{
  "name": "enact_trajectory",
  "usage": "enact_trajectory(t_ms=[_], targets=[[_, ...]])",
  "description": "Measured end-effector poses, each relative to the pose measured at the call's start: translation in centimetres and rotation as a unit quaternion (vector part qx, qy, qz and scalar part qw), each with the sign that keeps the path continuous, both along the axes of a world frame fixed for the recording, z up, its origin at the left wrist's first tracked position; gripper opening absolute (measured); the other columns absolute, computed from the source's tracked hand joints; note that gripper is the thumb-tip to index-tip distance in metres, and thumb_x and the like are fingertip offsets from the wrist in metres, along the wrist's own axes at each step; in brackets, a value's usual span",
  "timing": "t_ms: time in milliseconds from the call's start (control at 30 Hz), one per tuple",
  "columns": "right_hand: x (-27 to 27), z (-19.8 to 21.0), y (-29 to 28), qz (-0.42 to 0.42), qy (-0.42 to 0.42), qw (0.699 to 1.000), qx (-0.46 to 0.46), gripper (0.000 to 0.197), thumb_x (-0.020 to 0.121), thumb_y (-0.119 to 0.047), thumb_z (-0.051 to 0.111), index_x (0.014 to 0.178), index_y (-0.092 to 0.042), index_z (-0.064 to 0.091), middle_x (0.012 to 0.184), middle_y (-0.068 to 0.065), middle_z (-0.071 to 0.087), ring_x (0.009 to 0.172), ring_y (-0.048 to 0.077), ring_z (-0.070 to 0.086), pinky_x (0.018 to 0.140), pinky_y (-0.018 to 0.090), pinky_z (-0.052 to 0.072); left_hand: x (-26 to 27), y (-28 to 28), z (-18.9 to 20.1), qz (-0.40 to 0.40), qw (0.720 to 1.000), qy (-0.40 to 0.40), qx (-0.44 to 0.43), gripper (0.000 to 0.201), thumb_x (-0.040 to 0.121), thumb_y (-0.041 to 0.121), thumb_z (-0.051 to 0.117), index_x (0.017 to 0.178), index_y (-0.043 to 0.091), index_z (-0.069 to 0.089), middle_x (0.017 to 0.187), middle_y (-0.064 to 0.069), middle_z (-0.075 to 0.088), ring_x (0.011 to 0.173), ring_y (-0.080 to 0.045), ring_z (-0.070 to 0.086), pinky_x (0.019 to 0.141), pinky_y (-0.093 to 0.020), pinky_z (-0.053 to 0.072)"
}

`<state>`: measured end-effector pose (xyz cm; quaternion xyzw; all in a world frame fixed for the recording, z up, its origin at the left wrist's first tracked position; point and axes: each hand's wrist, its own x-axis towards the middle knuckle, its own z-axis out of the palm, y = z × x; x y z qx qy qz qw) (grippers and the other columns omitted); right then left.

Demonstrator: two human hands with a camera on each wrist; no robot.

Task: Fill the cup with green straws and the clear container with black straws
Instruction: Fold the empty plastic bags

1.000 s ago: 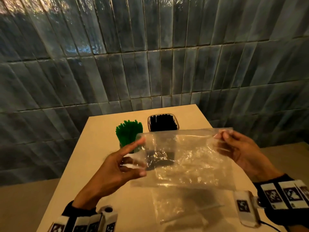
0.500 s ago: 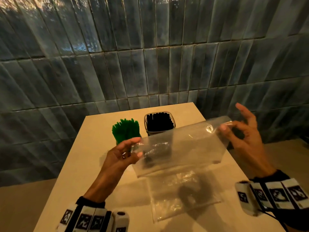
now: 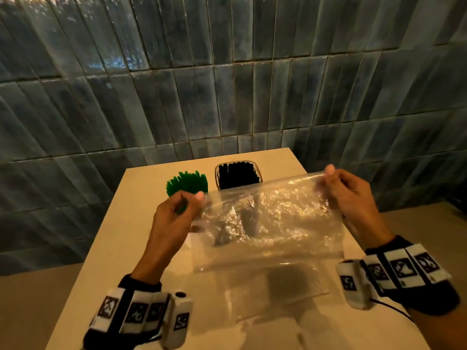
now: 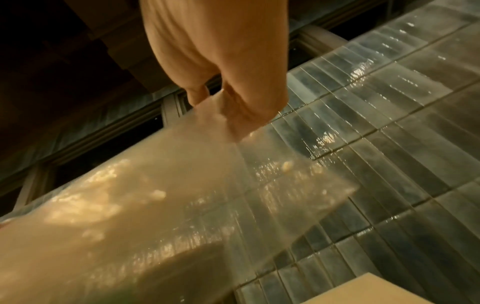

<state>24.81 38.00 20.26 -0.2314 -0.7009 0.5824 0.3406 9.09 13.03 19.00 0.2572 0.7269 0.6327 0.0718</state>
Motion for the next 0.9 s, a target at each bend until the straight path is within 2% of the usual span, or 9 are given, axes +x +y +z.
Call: enact_trajectory(t_ms=[67,167,367,500,567,667,767,833,900], targets=[[-0.1,-0.3,0.0,0.067,-0.049,0.995,-0.061,0.01,0.086,-0.024,0.061,0.096,-0.022,0.063,0.091,0.002,0.068,0.07,0.011,0.068,0.061,0.025,0.057,0.3,0.8,-0.6,0.047,0.999,-0.011,0.02,0.03,0.09,0.036,0.053,0.083,0.007,0.055,0.069,-0.01,0.064,0.05,-0.019,0.059,0.044,-0.029,0.05],[-0.2,-1.7,0.2,0.118,-0.097,0.981,-0.116,0.034,0.082,-0.004,0.063,0.106,-0.028,0.06,0.098,0.001,0.068,0.08,0.016,0.068,0.061,0.026,0.058,0.2,1.9,-2.7,0.091,0.996,-0.024,0.014,0.03,0.093,0.038,0.049,0.09,0.009,0.051,0.059,-0.011,0.057,0.038,-0.015,0.049,0.039,-0.025,0.041],[-0.1,-4.5,0.7,0.059,-0.117,0.977,-0.167,0.041,0.086,0.004,0.058,0.12,-0.017,0.047,0.09,-0.001,0.065,0.073,0.015,0.066,0.054,0.024,0.057,1.1,2.0,-7.0,-0.03,0.954,-0.298,-0.008,0.019,0.094,0.039,0.048,0.109,0.028,0.044,0.08,-0.007,0.071,0.07,-0.024,0.07,0.058,-0.034,0.054],[0.2,-6.5,1.6,0.029,-0.118,0.958,-0.262,0.042,0.084,0.0,0.062,0.119,-0.014,0.045,0.096,0.008,0.065,0.08,0.019,0.064,0.07,0.03,0.055,1.9,2.1,-9.2,-0.026,0.961,-0.276,-0.018,0.03,0.094,0.02,0.055,0.12,0.021,0.041,0.084,-0.012,0.071,0.07,-0.024,0.069,0.057,-0.032,0.054],[0.6,-7.6,1.9,0.075,-0.206,0.938,-0.267,0.018,0.087,-0.016,0.061,0.104,-0.011,0.058,0.098,0.011,0.068,0.079,0.02,0.066,0.073,0.031,0.053,2.3,2.4,-10.5,0.003,0.962,-0.274,-0.001,0.032,0.094,0.017,0.054,0.122,0.023,0.038,0.086,-0.012,0.069,0.068,-0.02,0.067,0.053,-0.03,0.053],[1.3,-10.4,2.3,0.125,-0.362,0.903,-0.196,0.015,0.093,-0.022,0.056,0.101,-0.011,0.06,0.088,0.004,0.069,0.072,0.019,0.066,0.068,0.031,0.052,3.2,2.6,-12.6,0.004,0.953,-0.301,-0.029,0.045,0.095,0.016,0.052,0.128,0.033,0.027,0.095,-0.011,0.066,0.074,-0.023,0.067,0.053,-0.034,0.055],[1.1,-12.8,2.5,0.09,-0.396,0.897,-0.174,0.016,0.094,-0.007,0.052,0.11,-0.008,0.055,0.091,0.008,0.064,0.069,0.017,0.061,0.057,0.024,0.047,4.2,2.3,-15.2,-0.052,0.962,-0.237,-0.123,0.073,0.091,0.018,0.059,0.14,0.04,0.009,0.105,-0.006,0.06,0.082,-0.022,0.066,0.062,-0.038,0.058],[0.6,-14.3,2.7,0.061,-0.409,0.895,-0.169,0.02,0.092,0.0,0.051,0.111,-0.005,0.053,0.093,0.011,0.063,0.067,0.016,0.059,0.054,0.022,0.046,4.5,2.1,-16.7,-0.07,0.963,-0.1,-0.239,0.074,0.088,0.025,0.063,0.143,0.036,0.016,0.118,-0.004,0.053,0.094,-0.019,0.061,0.083,-0.039,0.054],[0.1,-15.9,2.9,0.03,-0.418,0.896,-0.151,0.027,0.088,-0.002,0.06,0.114,0.0,0.055,0.095,0.012,0.065,0.072,0.019,0.063,0.063,0.027,0.053,4.7,1.8,-18.0,-0.086,0.921,0.035,-0.379,0.069,0.085,0.043,0.063,0.142,0.03,0.026,0.138,-0.008,0.032,0.121,-0.024,0.043,0.105,-0.038,0.036]])
